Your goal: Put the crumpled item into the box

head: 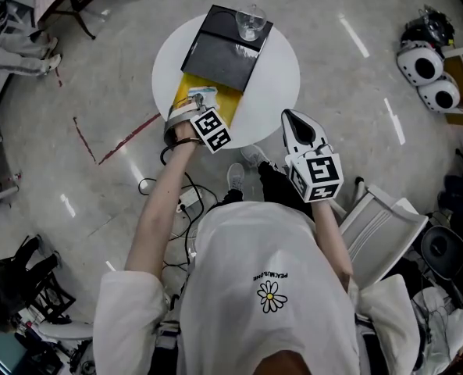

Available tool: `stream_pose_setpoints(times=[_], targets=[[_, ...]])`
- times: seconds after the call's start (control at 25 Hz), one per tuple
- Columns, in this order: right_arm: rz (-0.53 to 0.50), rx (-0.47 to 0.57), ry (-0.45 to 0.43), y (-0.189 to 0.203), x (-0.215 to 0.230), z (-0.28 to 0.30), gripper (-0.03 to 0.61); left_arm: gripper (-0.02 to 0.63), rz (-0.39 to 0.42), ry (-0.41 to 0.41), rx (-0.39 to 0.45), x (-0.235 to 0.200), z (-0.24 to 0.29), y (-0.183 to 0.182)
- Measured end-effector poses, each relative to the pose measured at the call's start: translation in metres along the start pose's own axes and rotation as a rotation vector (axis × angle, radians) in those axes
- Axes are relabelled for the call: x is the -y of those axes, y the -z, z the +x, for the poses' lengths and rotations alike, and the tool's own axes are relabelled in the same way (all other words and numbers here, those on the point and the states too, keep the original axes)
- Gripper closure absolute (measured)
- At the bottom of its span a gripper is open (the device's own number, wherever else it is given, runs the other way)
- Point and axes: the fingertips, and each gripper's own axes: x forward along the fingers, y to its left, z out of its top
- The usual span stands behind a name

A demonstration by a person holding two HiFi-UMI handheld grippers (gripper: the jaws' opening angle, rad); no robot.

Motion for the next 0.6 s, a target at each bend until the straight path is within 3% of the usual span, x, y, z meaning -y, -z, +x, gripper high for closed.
stream_pose_setpoints(times=[0.28, 0.6], targets=[[-0.006, 0.014, -0.023, -0.005, -0.007, 0.001, 0.578, 0.388, -0.044, 0.087, -0.008, 0.010, -0.003, 0.006], [-0.022, 0.028, -0.041, -0.009, -0.014, -0.002, 0.578, 0.365, -0.084, 0.112, 0.009, 0.018, -0.010, 0.006]])
